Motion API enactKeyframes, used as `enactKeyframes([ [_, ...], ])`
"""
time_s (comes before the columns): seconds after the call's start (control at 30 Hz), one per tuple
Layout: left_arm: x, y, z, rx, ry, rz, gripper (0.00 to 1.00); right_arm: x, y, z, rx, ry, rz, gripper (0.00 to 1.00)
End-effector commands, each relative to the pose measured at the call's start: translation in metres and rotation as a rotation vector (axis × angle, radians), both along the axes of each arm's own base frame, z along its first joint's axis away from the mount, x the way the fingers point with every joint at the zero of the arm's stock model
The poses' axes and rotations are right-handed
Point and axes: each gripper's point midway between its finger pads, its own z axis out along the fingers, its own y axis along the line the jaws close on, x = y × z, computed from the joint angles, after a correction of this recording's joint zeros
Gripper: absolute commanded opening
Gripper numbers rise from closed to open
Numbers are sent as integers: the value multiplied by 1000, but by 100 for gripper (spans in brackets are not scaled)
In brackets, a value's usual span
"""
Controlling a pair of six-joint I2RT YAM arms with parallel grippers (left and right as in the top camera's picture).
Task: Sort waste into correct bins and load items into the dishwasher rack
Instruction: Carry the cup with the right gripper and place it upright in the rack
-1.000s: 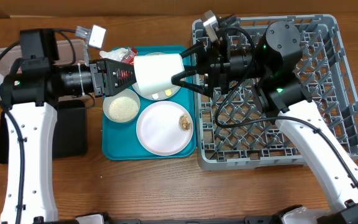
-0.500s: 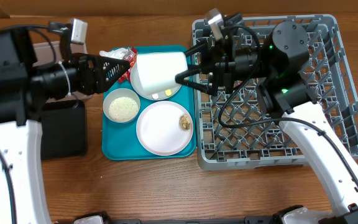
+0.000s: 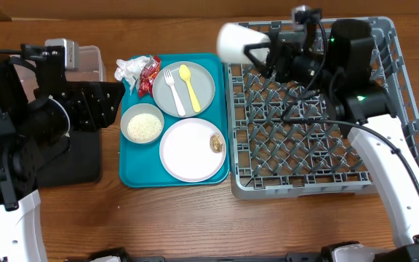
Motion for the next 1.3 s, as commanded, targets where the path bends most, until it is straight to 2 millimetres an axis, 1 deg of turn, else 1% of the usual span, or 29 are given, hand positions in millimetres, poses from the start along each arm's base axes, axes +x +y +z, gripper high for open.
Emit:
enactKeyframes([
  [0.0,0,12,0,51,6,58,67,18,-72,11,-335,-93,-328,51],
  [0.07,-1,12,-3,56,14,52,67,7,-93,7,-424,-16,-407,51],
  [0.1,-1,12,-5,55,24,52,67,-3,-106,4,-466,45,-450,51],
  [0.27,-4,16,-13,74,63,66,67,-42,-153,-5,-582,247,-617,52],
  [0.33,-5,17,-16,78,77,72,68,-56,-168,-15,-608,325,-641,52],
  [0.37,-6,17,-17,77,82,72,69,-67,-178,-24,-614,394,-667,52],
  [0.43,-8,17,-19,76,96,71,70,-82,-194,-36,-635,486,-693,52],
  [0.5,-9,17,-20,75,102,71,70,-91,-209,-43,-645,552,-723,52],
  [0.57,-9,17,-20,75,102,71,70,-99,-232,-51,-642,619,-778,52],
  [0.63,-9,17,-20,75,103,71,70,-102,-243,-56,-610,659,-798,52],
  [0.73,-9,17,-20,80,100,66,71,-104,-254,-65,-536,717,-814,52],
  [0.8,-9,17,-20,80,99,66,71,-104,-263,-72,-530,742,-832,52],
  [0.83,-9,17,-20,80,99,66,71,-104,-264,-75,-526,750,-832,52],
  [0.9,-9,17,-20,80,98,66,72,-100,-262,-82,-521,766,-820,53],
  [0.93,-9,17,-20,80,98,66,73,-96,-263,-91,-526,777,-817,53],
  [1.03,-9,17,-20,80,100,66,73,-87,-265,-100,-525,777,-817,53],
  [1.07,-9,17,-20,80,100,66,73,-83,-260,-107,-498,789,-792,53],
  [1.13,-9,17,-20,80,100,66,74,-81,-254,-115,-475,817,-759,53],
  [1.23,-10,17,-20,80,101,66,74,-78,-254,-124,-480,839,-753,53],
  [1.27,-10,17,-20,80,101,66,74,-77,-255,-128,-482,848,-750,56],
])
